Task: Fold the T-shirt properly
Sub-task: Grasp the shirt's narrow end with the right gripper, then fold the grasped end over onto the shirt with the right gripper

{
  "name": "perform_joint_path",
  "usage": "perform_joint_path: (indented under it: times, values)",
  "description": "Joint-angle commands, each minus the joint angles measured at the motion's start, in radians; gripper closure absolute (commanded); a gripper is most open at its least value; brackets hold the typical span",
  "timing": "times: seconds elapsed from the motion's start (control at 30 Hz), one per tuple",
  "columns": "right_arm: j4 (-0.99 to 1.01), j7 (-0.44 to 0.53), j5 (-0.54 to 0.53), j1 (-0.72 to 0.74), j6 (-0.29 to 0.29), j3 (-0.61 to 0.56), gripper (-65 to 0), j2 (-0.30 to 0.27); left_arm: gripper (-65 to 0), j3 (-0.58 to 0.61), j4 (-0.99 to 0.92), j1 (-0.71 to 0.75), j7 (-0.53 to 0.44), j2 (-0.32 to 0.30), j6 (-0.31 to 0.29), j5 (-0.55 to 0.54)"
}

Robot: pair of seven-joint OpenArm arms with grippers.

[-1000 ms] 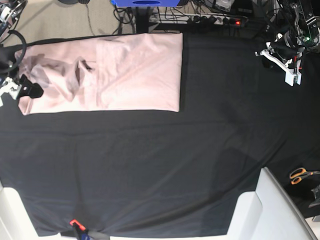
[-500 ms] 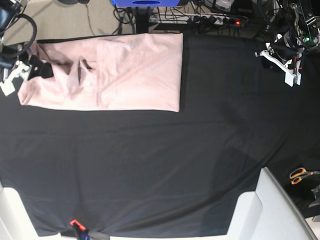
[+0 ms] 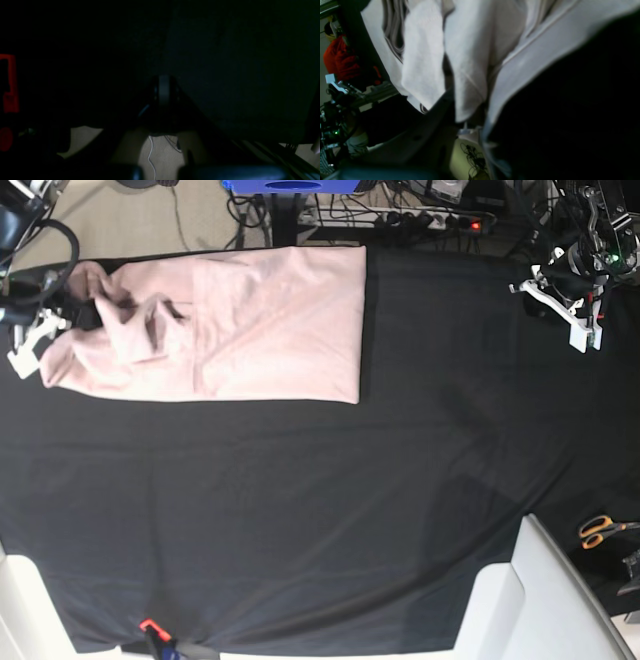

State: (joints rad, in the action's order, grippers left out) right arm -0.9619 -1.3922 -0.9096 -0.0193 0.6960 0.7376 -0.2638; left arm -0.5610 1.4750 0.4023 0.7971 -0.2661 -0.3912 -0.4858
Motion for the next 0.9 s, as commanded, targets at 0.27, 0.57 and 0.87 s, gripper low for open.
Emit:
perform_joint_path:
  times: [0.27, 0.57, 0.87]
  values:
    - [-0.188, 0.001, -0.019, -0.028, 0.002, 0.004, -0.6, -0.016, 0.0, -0.004, 0.014, 0.004, -0.012, -0.012, -0.001, -0.009]
    - [-0.481, -0.003, -0.019, -0.104, -0.028, -0.028, -0.6, 0.042, 0.0, -0.004, 0.014, 0.005, -0.012, -0.012, -0.001, -0.009]
    - [-0.799, 0.038, -0.018, -0.196, -0.439, -0.293, -0.5, 0.048, 0.0, -0.004, 0.014, 0.005, -0.012, -0.012, -0.001, -0.009]
